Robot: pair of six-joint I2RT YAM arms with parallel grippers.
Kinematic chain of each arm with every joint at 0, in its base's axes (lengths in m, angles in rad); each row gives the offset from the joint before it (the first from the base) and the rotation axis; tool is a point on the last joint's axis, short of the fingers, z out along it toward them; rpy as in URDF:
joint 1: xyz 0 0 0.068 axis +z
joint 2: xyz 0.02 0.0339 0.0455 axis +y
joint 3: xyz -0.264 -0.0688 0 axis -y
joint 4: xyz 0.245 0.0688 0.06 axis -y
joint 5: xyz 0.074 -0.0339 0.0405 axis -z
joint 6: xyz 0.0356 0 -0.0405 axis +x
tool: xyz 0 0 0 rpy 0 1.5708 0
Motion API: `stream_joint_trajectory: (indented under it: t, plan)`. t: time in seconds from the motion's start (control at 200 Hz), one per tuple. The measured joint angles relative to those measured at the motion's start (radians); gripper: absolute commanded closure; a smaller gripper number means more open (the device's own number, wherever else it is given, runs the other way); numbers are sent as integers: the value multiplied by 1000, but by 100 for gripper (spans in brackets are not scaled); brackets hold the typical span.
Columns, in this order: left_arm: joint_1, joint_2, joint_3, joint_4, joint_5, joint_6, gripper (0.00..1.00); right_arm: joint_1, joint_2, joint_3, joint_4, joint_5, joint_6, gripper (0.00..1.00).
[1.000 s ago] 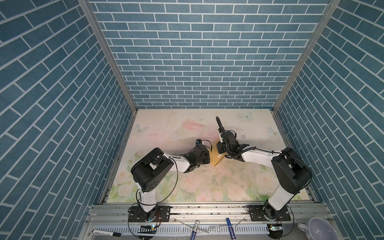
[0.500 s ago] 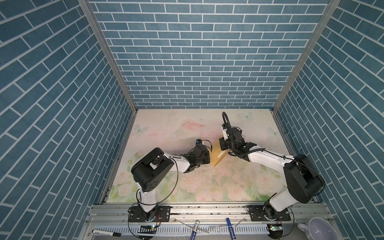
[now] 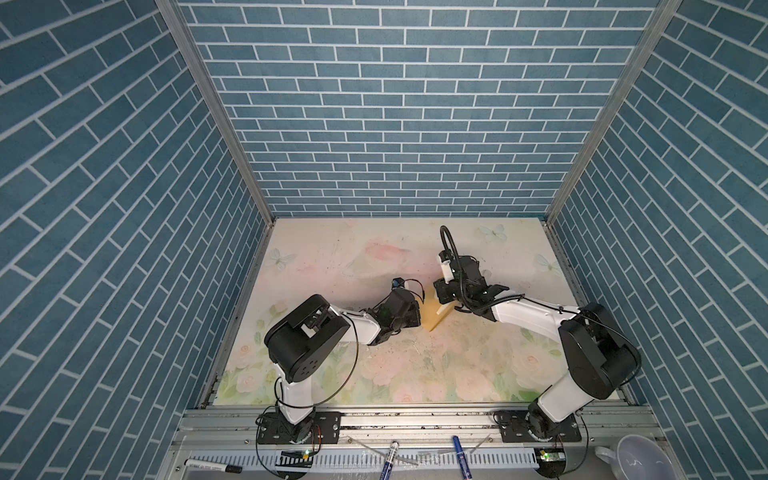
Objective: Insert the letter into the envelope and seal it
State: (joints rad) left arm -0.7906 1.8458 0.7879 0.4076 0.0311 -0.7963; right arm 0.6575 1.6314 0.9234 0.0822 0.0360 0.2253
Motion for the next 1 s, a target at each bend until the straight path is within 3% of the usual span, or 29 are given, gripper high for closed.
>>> stream_joint_trajectory:
  t: [1.0]
  plan:
    - [1, 19, 2, 37, 4, -5, 100, 63, 121, 62, 17, 71, -76, 100]
